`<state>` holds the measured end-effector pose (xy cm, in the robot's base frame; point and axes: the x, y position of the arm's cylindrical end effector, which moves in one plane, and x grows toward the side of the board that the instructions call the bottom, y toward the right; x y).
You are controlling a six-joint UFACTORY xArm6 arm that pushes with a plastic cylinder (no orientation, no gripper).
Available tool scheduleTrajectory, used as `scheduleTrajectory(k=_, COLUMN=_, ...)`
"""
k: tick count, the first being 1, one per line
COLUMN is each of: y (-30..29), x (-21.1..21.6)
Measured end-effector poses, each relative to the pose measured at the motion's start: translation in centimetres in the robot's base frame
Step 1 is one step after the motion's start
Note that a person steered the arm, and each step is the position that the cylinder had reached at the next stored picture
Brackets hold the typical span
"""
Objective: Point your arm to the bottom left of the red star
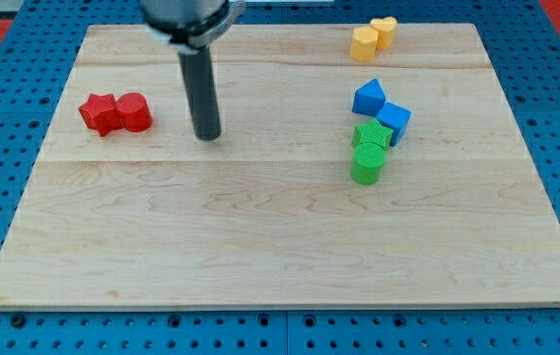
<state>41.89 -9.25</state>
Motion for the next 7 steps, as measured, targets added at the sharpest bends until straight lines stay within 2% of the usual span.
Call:
scheduleTrajectory(k=1, y=-1.1, x=4.2)
scheduleTrajectory(k=2, y=-3.4, x=4.9)
scheduleTrajectory(k=5, y=-6.6, x=-1.5)
scheduleTrajectory(k=6, y=-6.9, x=-1.4)
scheduleTrajectory(k=7, y=-13.6, x=-1.1)
